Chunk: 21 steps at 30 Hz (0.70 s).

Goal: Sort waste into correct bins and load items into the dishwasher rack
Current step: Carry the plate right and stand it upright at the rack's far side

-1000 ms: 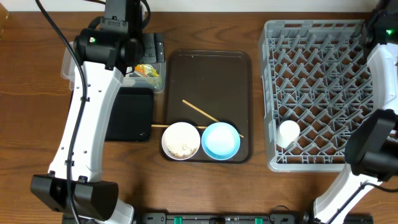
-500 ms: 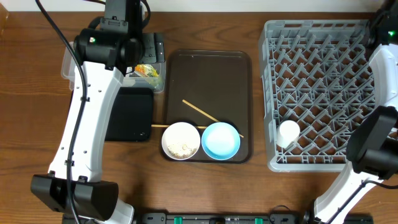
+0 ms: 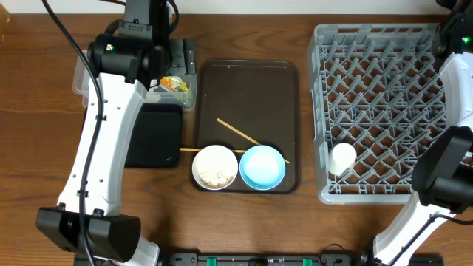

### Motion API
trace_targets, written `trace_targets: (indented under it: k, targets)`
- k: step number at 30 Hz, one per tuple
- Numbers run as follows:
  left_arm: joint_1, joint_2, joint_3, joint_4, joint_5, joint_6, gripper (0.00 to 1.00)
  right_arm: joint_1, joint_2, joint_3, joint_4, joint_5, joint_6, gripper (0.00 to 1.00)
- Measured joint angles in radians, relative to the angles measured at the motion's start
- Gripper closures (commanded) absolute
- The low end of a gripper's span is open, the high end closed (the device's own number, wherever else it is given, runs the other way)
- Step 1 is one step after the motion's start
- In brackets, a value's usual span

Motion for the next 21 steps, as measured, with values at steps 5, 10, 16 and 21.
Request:
trace_targets:
  k: [5,10,16,21]
  targets:
    - [0.000,0.000,0.000,0.000,0.000,0.000,0.10,0.000,0.000,0.000,-0.033,-0.016,-0.005,0.99]
    - [0.000,0.000,0.000,0.000,0.000,0.000,0.10,0.008,-0.005,0.009,-0.140,-0.019,0.011,0.99]
    - [0.000,0.000,0.000,0.000,0.000,0.000,0.10,0.014,-0.017,0.022,-0.277,-0.031,0.087,0.83]
    - [0.000,0.000,0.000,-0.001,0.000,0.000,0.09,0.015,-0.017,0.021,-0.329,-0.075,0.185,0.20]
